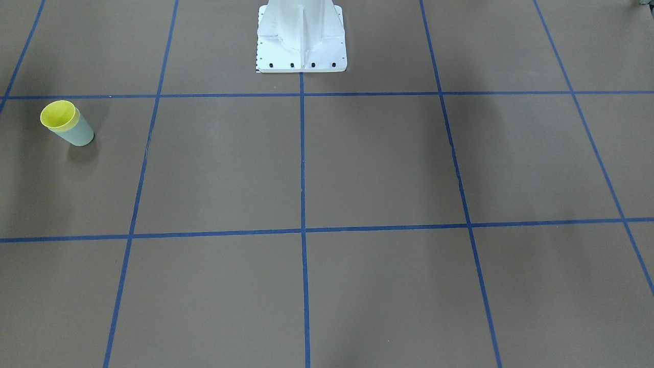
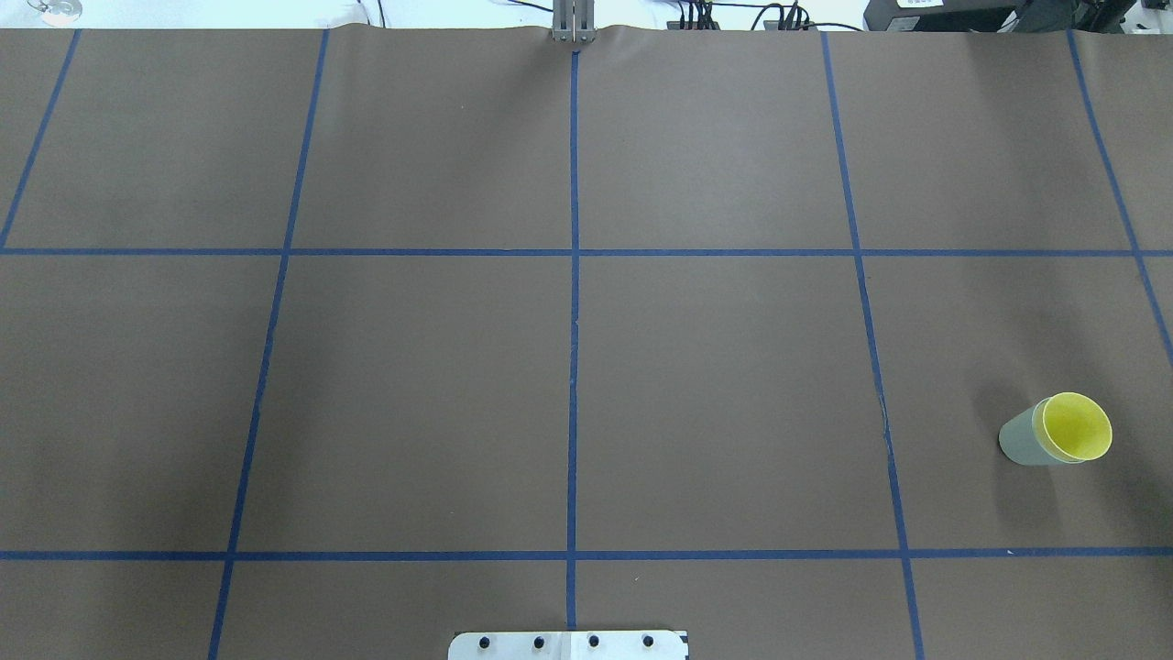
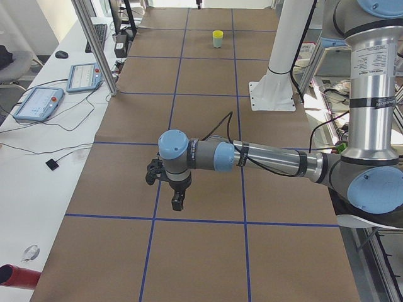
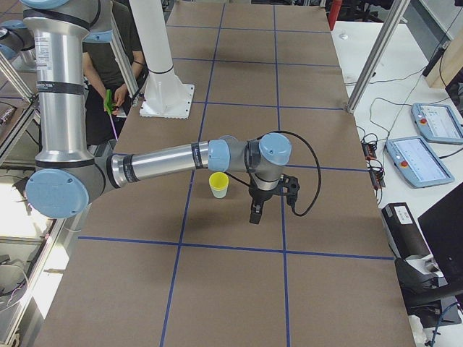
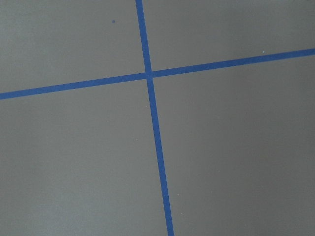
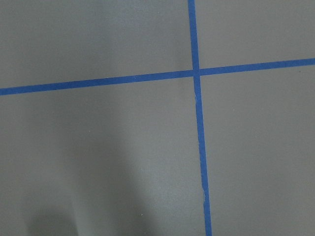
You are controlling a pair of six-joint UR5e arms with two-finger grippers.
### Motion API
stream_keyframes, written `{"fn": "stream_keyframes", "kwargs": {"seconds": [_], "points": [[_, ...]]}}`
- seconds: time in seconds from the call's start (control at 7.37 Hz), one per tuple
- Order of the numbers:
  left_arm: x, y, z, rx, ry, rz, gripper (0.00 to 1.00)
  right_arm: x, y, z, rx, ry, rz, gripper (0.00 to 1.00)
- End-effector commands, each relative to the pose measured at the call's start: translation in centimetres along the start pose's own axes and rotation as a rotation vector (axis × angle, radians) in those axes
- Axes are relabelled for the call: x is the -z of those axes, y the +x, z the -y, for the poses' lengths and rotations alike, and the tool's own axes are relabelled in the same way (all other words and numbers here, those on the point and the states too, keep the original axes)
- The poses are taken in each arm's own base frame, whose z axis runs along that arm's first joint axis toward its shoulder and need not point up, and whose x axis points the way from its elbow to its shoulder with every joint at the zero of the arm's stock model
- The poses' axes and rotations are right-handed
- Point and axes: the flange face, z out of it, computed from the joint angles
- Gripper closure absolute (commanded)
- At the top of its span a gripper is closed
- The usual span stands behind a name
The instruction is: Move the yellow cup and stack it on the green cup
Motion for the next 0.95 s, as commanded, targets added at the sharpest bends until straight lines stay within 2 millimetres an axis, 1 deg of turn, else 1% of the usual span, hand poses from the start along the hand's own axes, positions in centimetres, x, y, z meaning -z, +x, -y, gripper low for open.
{"fn": "stream_keyframes", "kwargs": {"seconds": [0.0,0.41,0.68,0.81], "points": [[0.26,0.22,0.12,-0.005,0.006,0.000,0.00,-0.61,1.60,-1.10,0.093,-0.013,-0.001,0.00],[0.54,0.44,0.30,-0.012,0.013,0.004,0.00,-0.93,1.89,-1.18,0.092,-0.018,0.000,0.00],[0.17,0.19,0.27,-0.008,0.006,0.003,0.00,-0.71,1.65,-1.09,0.090,-0.014,0.003,0.00],[0.50,0.39,0.44,-0.023,0.026,0.005,0.00,-0.28,1.18,-0.78,0.090,-0.006,0.007,0.00]]}}
